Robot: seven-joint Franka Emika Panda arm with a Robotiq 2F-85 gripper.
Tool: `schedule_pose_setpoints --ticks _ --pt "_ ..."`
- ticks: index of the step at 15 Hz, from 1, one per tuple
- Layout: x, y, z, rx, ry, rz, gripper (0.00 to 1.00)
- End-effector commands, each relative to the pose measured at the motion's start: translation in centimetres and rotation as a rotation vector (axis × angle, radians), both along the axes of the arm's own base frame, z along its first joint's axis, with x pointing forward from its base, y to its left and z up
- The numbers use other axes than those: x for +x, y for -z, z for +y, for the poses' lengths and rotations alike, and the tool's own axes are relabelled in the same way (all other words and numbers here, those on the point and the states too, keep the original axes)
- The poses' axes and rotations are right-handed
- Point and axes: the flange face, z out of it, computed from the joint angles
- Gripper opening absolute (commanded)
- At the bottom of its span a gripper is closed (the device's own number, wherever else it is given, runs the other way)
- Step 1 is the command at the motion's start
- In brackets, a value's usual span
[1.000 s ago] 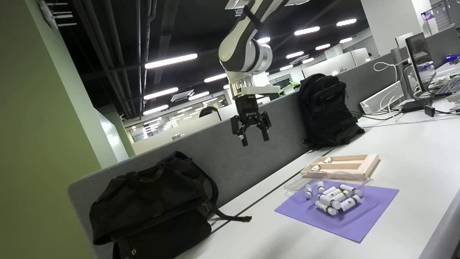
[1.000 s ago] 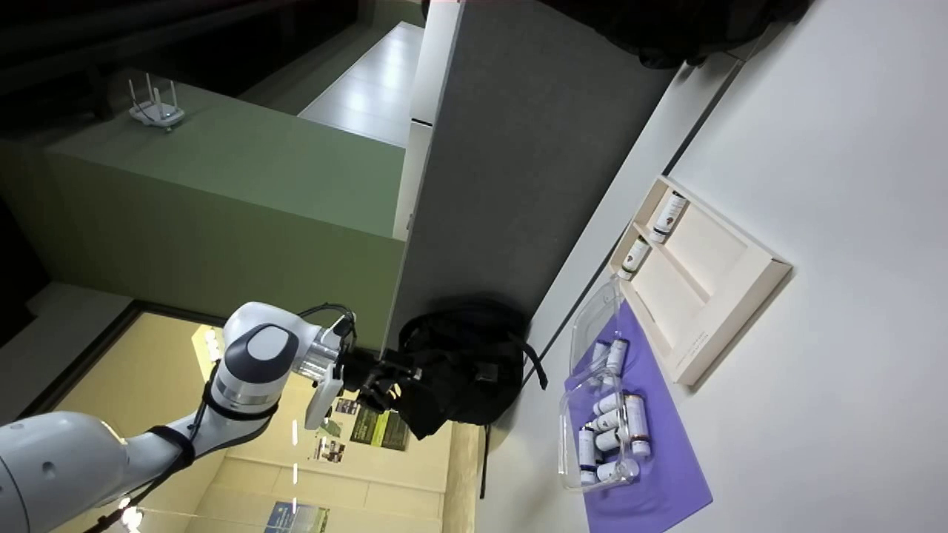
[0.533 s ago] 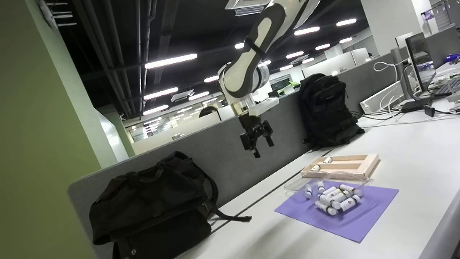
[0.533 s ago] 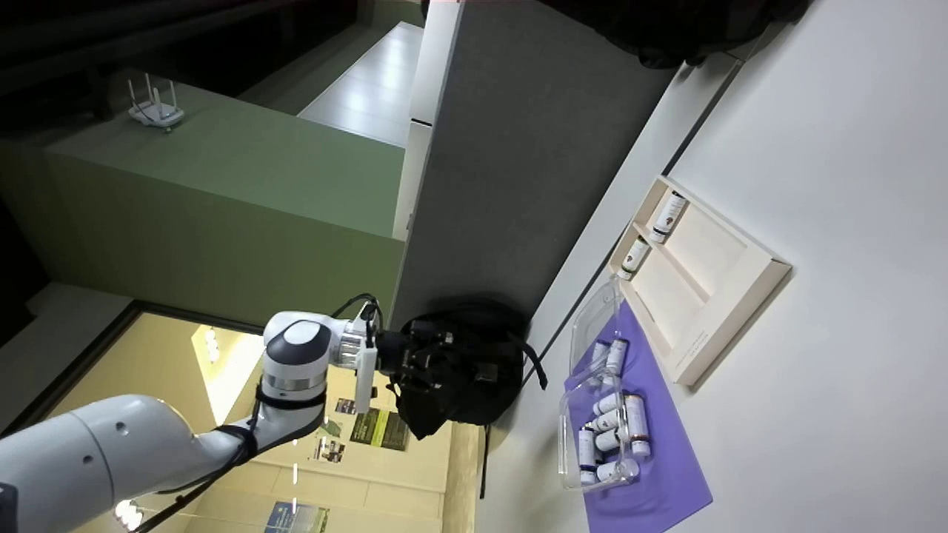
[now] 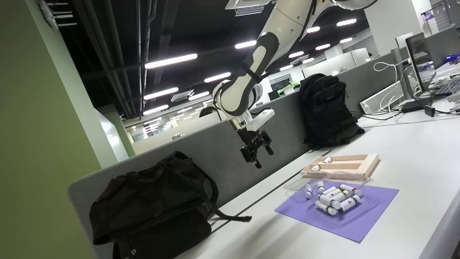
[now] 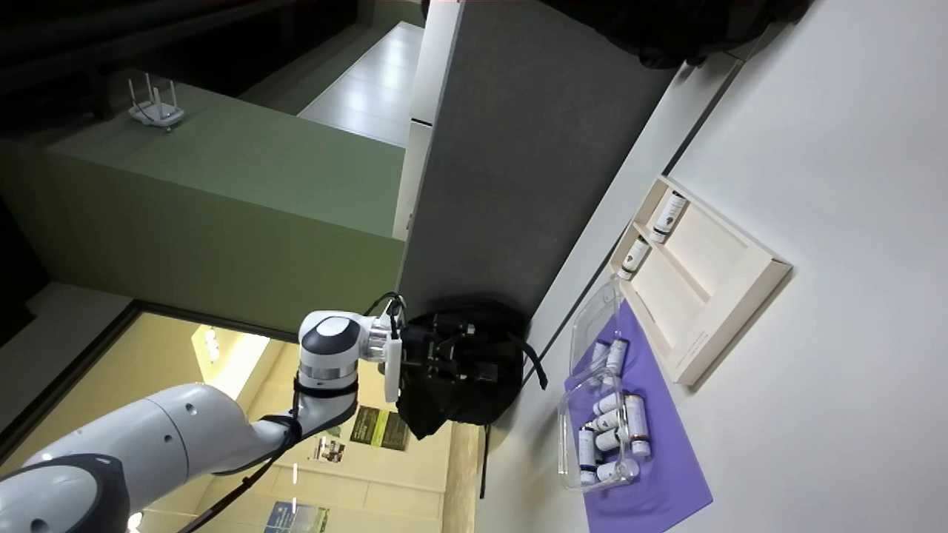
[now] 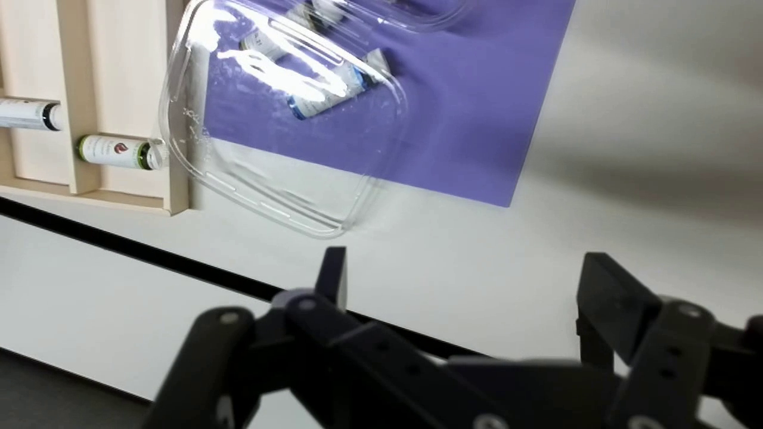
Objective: Close the clear container
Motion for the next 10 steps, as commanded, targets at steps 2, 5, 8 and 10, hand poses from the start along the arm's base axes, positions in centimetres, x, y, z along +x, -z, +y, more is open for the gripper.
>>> schedule_pose_setpoints --ticks 2,5,8,10 --pt "0.1 -0.3 0.1 0.0 0.001 0.0 1.0" --pt "0.1 -0.3 0.1 0.001 0.001 0.0 1.0" --pt "2.3 0.2 0.4 -0.076 0.005 -0.049 1.0" --pt "3.7 0.8 0.6 -0.143 -0.021 -0.083 1.0"
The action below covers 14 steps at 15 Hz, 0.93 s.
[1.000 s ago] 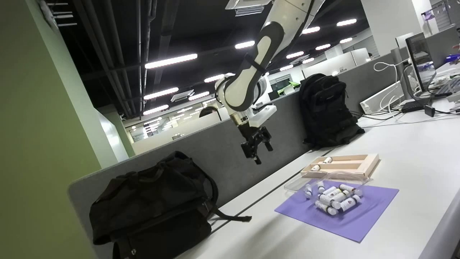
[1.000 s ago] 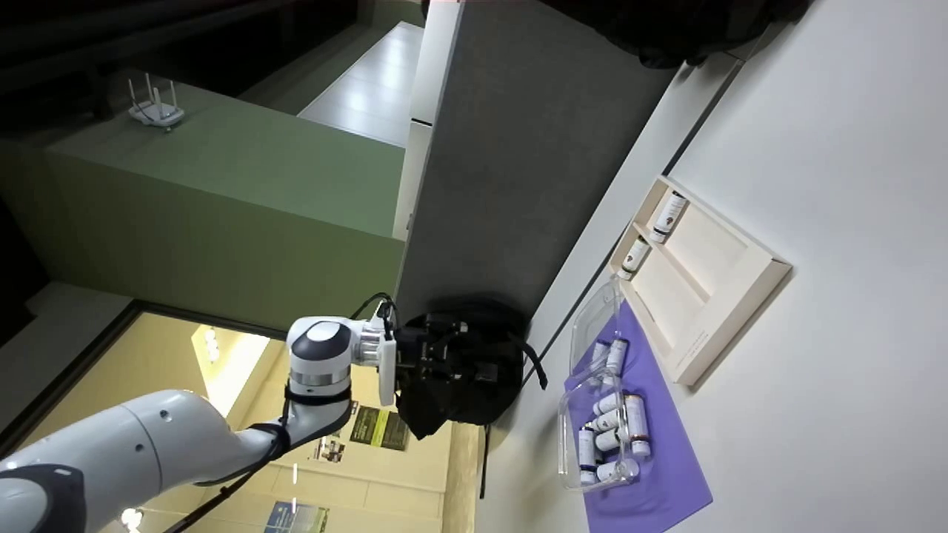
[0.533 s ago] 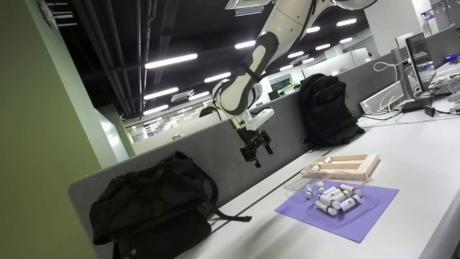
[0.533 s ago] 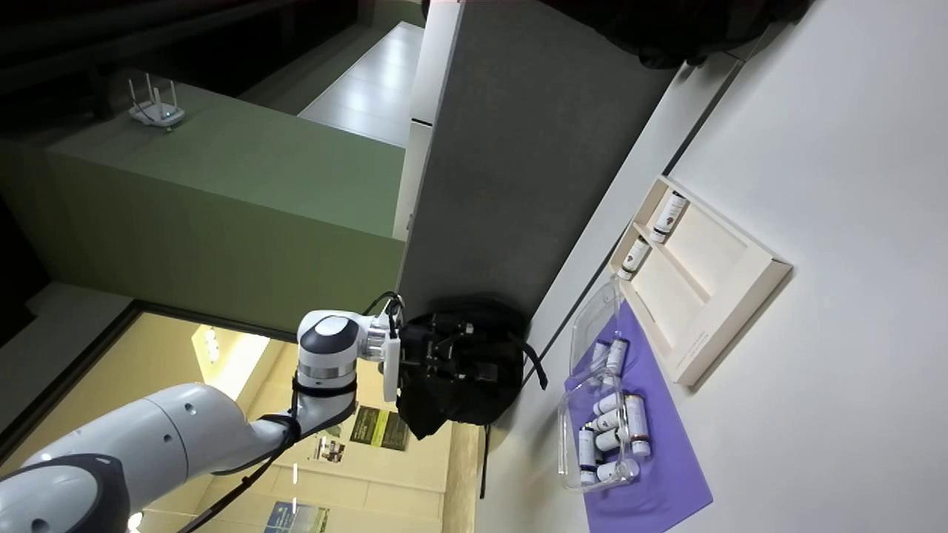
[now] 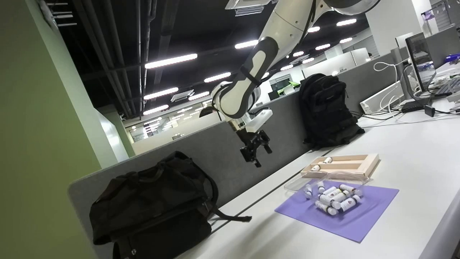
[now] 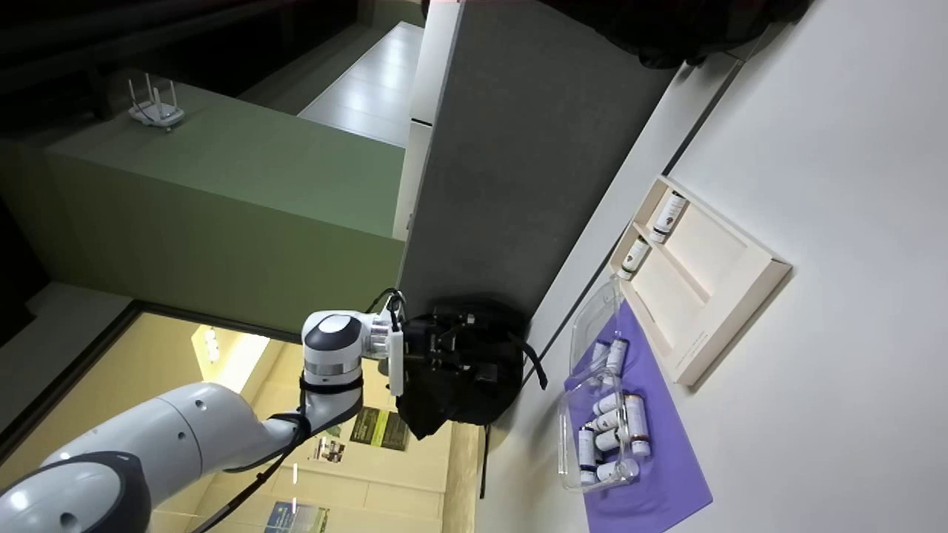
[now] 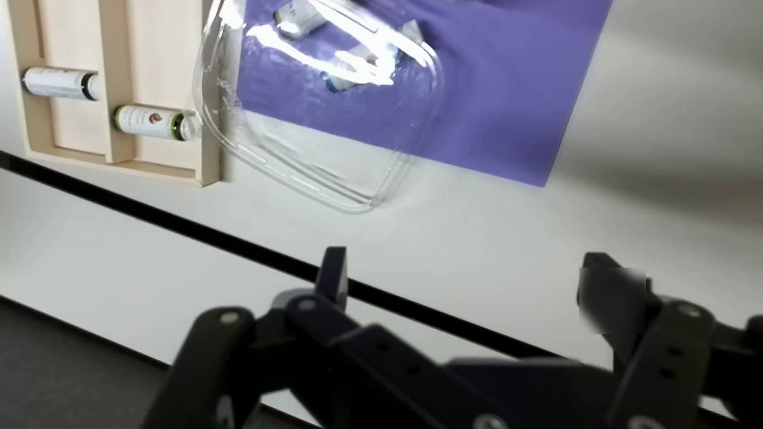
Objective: Close the clear container
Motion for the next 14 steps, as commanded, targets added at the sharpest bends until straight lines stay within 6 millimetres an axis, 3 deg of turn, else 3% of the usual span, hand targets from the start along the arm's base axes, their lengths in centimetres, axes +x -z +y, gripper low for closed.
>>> schedule_pose_setpoints --ticks 1,4,9,14 --pt "3.0 1.2 1.0 -0.122 -0.017 -0.06 1.0" --pt "4.1 4.1 1.5 -0.209 -0.049 -0.059 1.0" --pt "4.1 10.7 2.3 -0.329 -0.077 0.008 1.0" --pt "3.9 14.7 1.9 -0.373 -0.096 0.036 1.0"
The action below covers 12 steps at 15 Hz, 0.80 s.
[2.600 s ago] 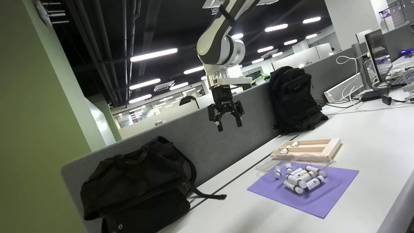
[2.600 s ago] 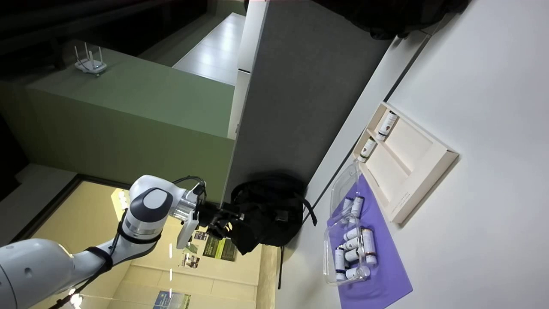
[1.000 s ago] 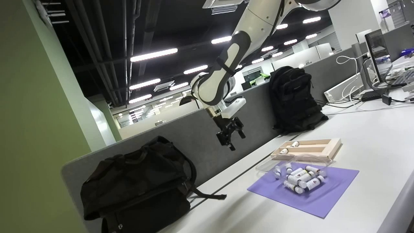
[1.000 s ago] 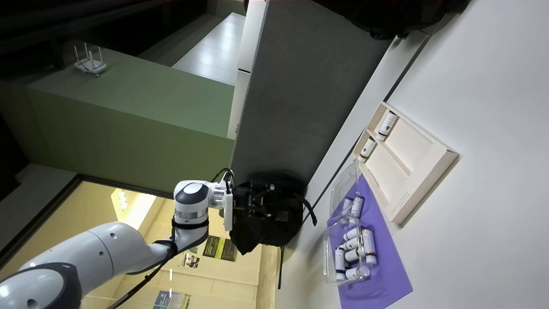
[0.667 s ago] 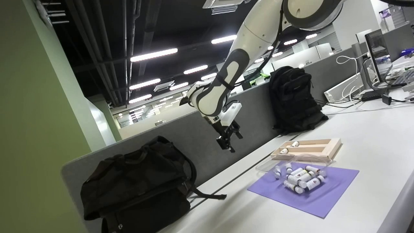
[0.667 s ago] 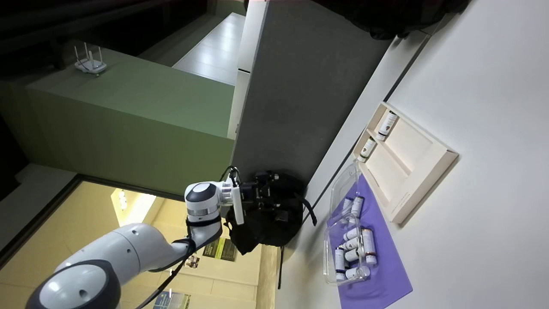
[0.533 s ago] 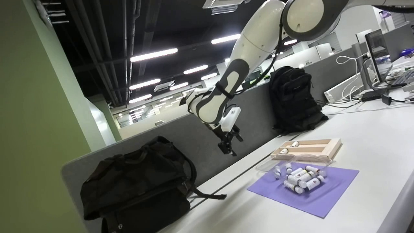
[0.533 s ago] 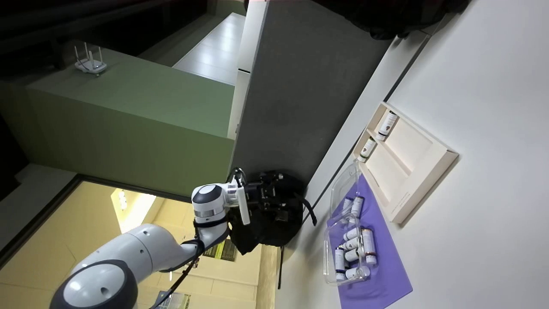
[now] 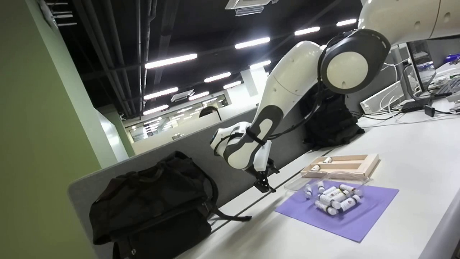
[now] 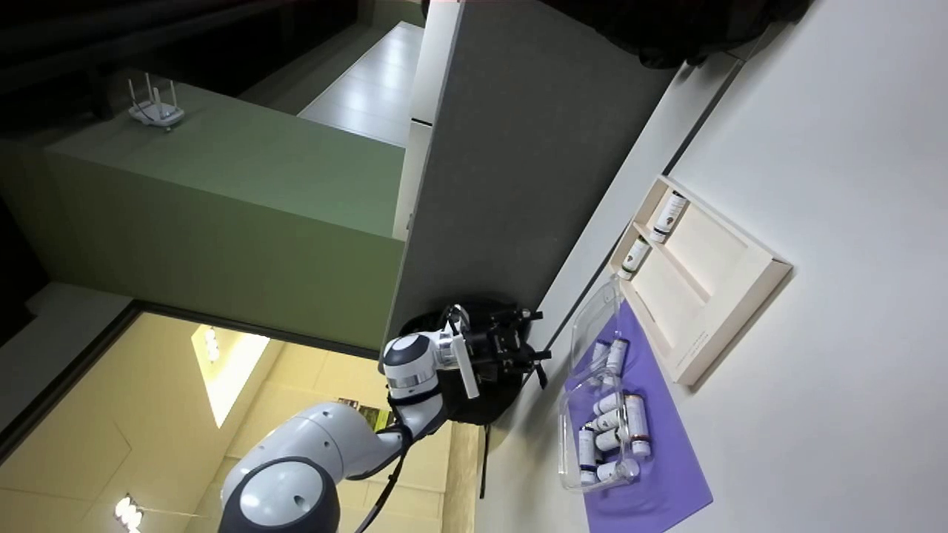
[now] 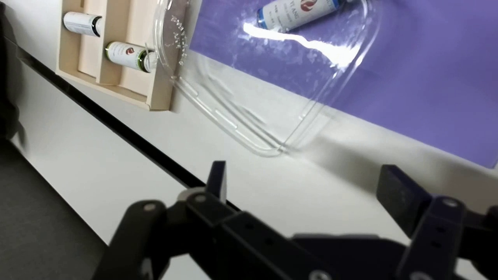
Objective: Close the clear container
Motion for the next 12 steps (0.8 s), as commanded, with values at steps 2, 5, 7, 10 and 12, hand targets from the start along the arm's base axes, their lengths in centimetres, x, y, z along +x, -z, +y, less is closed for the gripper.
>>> schedule_pose_setpoints --ticks 2,5,7,10,12 --pt "0.8 1.1 -0.4 -0.029 -0.023 -0.014 1.0" --pt "0.8 1.5 -0.6 -0.042 -0.027 -0.006 1.0" --pt "0.8 1.7 -0.9 -0.041 -0.021 -0.004 1.0" --pt "0.8 2.2 -1.2 -0.032 -0.011 0.005 1.0" --pt "0.7 2.5 -1.4 -0.02 -0.001 0.017 1.0"
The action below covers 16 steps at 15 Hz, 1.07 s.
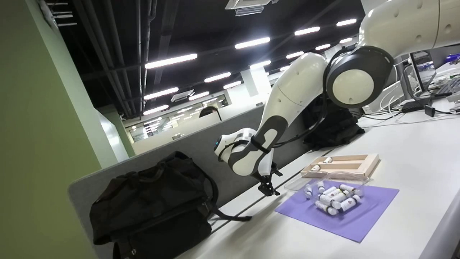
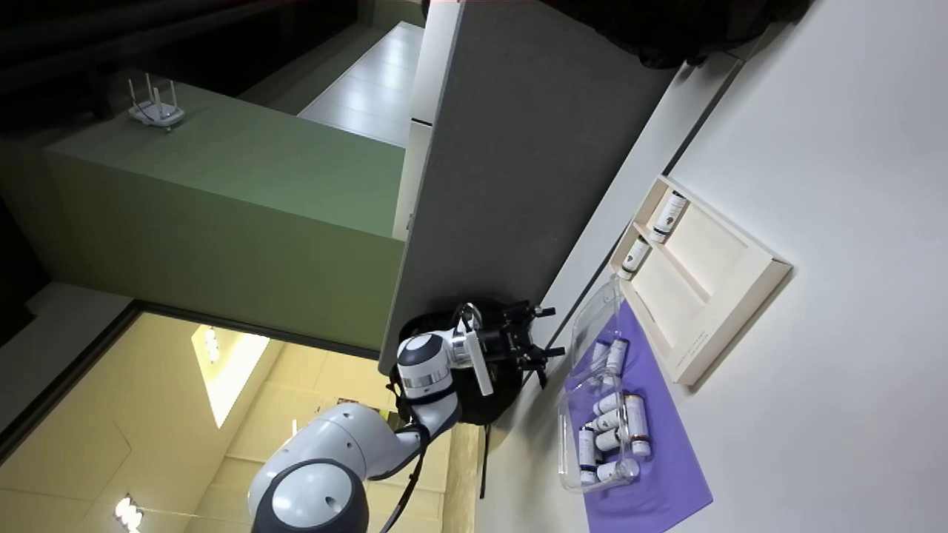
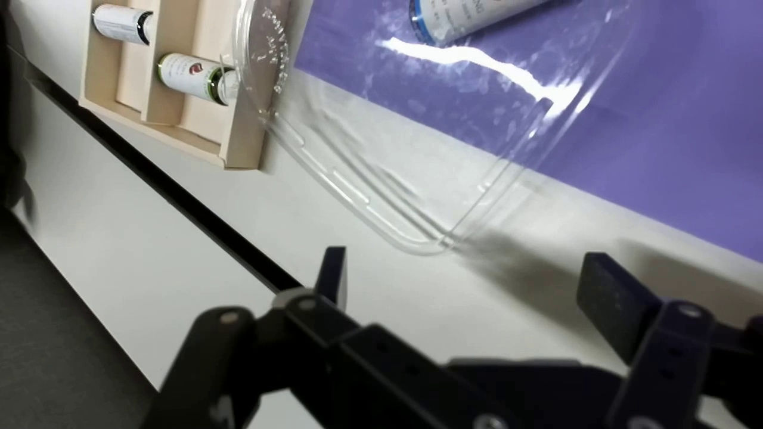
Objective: Close the clear container
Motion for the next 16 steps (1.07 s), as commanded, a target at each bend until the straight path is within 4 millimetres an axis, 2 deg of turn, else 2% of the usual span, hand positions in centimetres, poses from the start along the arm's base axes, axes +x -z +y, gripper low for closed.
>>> schedule_pose_setpoints --ticks 1,16 --pt "0.2 0.1 -0.5 0.017 0.023 0.015 1.0" --pt "-1.0 0.8 -2.0 0.047 0.112 0.142 1.0"
